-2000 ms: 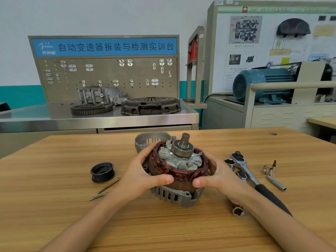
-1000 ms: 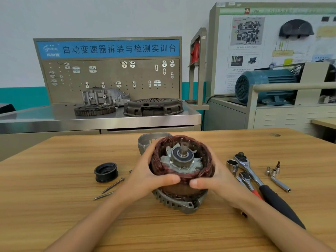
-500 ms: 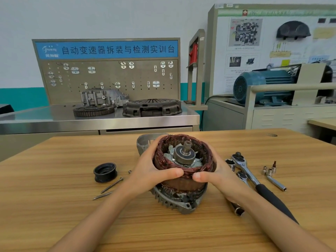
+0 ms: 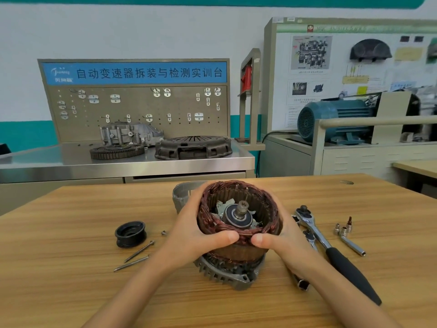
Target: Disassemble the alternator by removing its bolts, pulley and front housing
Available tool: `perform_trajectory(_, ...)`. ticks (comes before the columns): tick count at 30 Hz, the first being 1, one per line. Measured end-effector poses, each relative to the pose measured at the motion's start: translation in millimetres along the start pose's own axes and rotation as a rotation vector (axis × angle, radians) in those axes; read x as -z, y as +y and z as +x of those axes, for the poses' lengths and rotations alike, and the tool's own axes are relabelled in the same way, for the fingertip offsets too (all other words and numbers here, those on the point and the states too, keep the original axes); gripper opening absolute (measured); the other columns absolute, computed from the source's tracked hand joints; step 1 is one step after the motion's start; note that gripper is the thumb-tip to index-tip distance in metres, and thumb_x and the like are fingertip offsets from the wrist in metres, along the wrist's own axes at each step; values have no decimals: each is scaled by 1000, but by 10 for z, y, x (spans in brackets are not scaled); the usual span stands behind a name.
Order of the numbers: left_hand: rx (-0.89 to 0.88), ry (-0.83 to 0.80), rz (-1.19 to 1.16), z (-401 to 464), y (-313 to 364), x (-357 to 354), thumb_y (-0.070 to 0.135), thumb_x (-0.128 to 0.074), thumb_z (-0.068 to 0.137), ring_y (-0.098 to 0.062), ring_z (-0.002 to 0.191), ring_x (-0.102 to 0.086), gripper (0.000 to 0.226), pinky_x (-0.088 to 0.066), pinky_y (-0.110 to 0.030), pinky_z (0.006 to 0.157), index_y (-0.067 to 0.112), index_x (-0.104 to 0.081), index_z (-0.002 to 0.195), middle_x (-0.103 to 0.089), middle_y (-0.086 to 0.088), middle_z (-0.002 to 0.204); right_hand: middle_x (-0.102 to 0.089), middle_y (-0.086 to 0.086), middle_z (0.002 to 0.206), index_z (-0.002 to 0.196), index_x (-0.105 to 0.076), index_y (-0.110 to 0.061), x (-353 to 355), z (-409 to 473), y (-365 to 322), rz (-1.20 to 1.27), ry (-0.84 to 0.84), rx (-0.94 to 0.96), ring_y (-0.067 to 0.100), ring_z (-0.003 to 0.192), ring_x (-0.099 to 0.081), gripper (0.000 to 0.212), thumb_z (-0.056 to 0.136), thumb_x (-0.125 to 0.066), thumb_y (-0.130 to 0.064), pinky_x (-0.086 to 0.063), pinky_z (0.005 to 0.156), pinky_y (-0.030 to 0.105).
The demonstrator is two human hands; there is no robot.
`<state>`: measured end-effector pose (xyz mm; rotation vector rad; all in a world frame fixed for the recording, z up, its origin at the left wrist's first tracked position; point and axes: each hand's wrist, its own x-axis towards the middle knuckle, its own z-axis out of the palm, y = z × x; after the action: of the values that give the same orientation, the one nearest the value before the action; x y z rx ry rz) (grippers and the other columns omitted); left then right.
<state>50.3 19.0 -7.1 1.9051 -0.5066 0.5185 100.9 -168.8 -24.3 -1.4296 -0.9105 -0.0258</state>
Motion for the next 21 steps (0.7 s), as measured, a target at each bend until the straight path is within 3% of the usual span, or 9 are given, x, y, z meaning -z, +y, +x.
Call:
perform_trajectory(6,-64,-4,-20,-22,53,-8,47,-79,55,-19,117,-57,88,-50,-40,95,25,-43,132,-59,5,124,-60,-3,123,131,-44,-24,-46,-33,-31,2,50,52,17,116,-58,95,51,-82,-59,-50,87,24)
perform_trajectory(9,-105,73,-36,71,154,-24,43,-74,58,-11,113,-58,79,-50,-24,90,24,-44,129,-61,12,118,-62,-1,121,126,-49,-31,-32,81,-151,46,54,81,18,114,-59,87,52,-80,-62,-51,86,26)
perform_trajectory(12,-76,105,-78,180,226,-7,45,-72,57,2,105,-60,70,-48,-13,82,33,-47,121,-63,25,110,-61,6,121,128,-48,-21,15,207,-220,76,83,43,22,114,-59,97,48,-81,-64,-51,88,33)
perform_trajectory(14,-48,107,-107,207,188,-7,47,-72,56,-2,104,-61,73,-50,-20,83,30,-48,123,-65,17,110,-60,10,123,131,-46,-16,31,244,-192,92,93,7,24,114,-59,104,45,-82,-64,-51,90,37)
perform_trajectory(17,-15,125,-126,201,118,-14,50,-73,54,-7,105,-62,83,-51,-29,89,24,-47,128,-65,9,113,-62,7,121,131,-46,-19,36,260,-141,85,82,-40,22,112,-60,99,47,-82,-58,-53,86,33)
perform_trajectory(21,-1,120,-129,255,112,9,51,-73,53,-6,104,-62,79,-52,-28,87,28,-49,125,-65,12,111,-63,6,119,129,-48,-19,66,306,-171,58,98,-63,19,110,-61,101,43,-82,-59,-53,89,35)
